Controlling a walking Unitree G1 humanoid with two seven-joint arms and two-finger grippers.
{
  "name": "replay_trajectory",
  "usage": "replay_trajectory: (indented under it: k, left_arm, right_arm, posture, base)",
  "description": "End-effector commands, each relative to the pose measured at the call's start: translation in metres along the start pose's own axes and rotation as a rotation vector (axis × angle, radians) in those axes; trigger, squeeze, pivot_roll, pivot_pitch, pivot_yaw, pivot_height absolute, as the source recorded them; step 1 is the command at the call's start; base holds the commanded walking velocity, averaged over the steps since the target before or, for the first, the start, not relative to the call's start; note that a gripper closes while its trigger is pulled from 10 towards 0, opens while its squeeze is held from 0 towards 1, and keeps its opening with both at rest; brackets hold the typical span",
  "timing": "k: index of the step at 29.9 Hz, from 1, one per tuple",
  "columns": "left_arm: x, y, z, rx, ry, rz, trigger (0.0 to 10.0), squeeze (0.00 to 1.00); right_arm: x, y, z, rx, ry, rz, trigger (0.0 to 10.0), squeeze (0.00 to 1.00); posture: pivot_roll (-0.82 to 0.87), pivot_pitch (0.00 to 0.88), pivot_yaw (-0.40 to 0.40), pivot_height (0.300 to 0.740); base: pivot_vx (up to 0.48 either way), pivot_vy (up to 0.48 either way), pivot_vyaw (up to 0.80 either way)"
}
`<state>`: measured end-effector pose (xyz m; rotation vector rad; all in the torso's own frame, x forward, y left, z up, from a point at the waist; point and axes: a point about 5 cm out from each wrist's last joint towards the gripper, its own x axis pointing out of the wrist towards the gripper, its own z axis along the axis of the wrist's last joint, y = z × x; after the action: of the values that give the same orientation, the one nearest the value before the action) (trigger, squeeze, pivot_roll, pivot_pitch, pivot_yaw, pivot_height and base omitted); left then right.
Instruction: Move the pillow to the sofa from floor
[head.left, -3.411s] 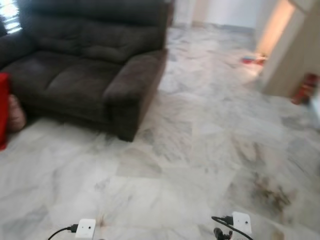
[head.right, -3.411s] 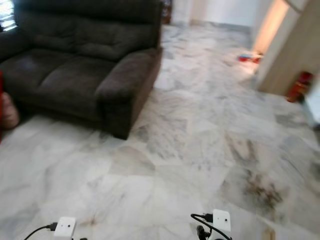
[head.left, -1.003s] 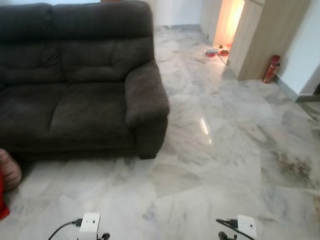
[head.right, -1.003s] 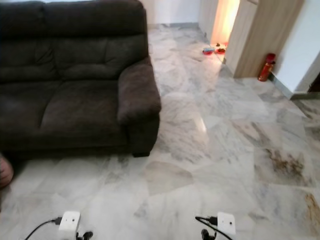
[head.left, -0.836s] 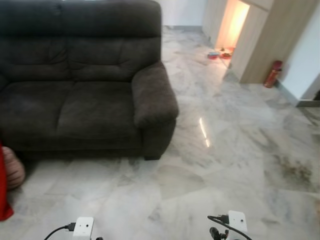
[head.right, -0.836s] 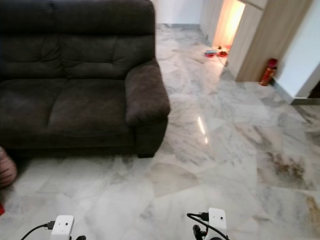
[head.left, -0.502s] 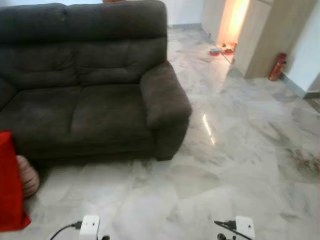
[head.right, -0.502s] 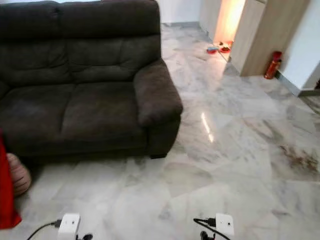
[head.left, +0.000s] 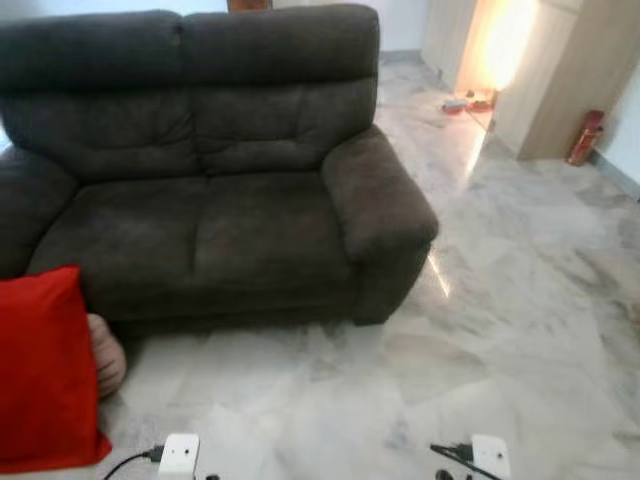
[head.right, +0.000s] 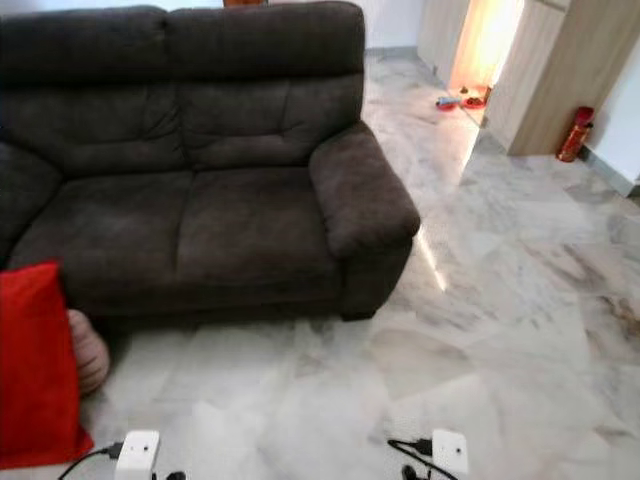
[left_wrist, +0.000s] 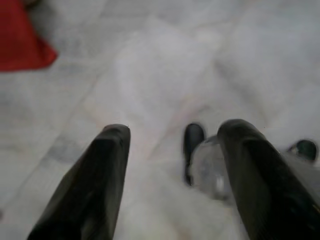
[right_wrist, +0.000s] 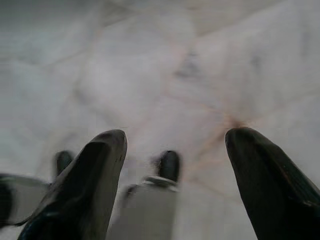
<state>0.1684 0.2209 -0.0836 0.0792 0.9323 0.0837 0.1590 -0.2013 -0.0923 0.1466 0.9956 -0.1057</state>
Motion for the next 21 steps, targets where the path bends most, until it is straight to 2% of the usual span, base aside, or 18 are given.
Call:
replay_trajectory:
  k: [1,21]
  left_arm:
    - [-0.0003,-0.0015,-0.0031,-0.016,0.016,-0.003,10.0,0.0]
    - [0.0003,0.0005,0.0001,-0.026,0.008,0.005,10.0,0.0]
  right_arm:
    - [0.0,-0.002,0.0017,-0.007,-0.003,-0.007,10.0,0.0]
    - [0.0008,0.0002,0.0051,0.013,-0.018,-0.004,10.0,0.0]
  posture:
    - [0.09,0.0,-0.018,0.74]
    - [0.1,0.0,-0.024,0.74]
  base:
    - [0.0,0.48,0.0]
    - [0.0,0.48,0.0]
